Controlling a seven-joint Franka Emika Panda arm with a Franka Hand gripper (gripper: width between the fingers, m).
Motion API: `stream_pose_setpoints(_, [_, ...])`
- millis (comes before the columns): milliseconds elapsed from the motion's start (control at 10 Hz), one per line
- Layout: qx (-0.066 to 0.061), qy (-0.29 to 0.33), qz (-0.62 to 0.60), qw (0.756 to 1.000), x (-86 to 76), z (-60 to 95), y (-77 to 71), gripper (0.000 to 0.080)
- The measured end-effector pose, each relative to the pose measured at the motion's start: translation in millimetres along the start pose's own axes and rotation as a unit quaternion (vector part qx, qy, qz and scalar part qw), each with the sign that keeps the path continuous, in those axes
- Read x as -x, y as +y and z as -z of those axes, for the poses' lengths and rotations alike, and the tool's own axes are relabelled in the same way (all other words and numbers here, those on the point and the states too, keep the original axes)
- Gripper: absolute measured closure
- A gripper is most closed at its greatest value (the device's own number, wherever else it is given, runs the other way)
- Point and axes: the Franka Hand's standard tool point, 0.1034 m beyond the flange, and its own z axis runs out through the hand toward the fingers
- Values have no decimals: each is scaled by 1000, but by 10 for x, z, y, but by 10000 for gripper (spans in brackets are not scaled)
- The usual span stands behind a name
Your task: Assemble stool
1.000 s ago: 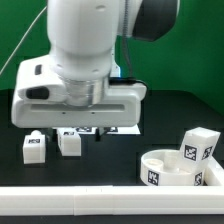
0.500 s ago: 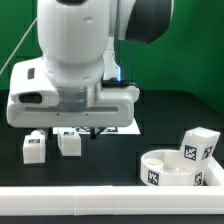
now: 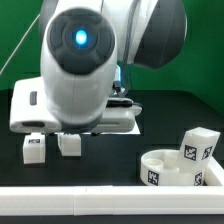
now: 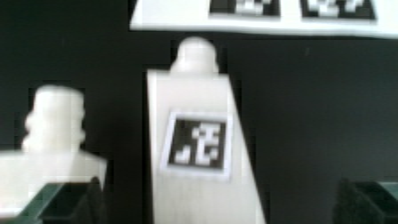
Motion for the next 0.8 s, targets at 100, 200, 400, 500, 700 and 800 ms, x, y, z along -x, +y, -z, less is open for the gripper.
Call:
stream_pose_setpoints(100, [3, 4, 9, 1000, -74, 26, -17, 150])
stream_pose_setpoints(200, [2, 2, 28, 1000, -77, 8, -46, 150])
stream_pose_setpoints(400, [2, 1, 41, 999, -83, -4, -60, 150])
stream_pose_setpoints(500, [2, 1, 40, 999, -84, -5, -58, 150])
stream_pose_setpoints(700, [5, 5, 37, 999, -114, -29, -66, 150])
stream_pose_setpoints(800, [5, 4, 35, 999, -122, -63, -74, 150])
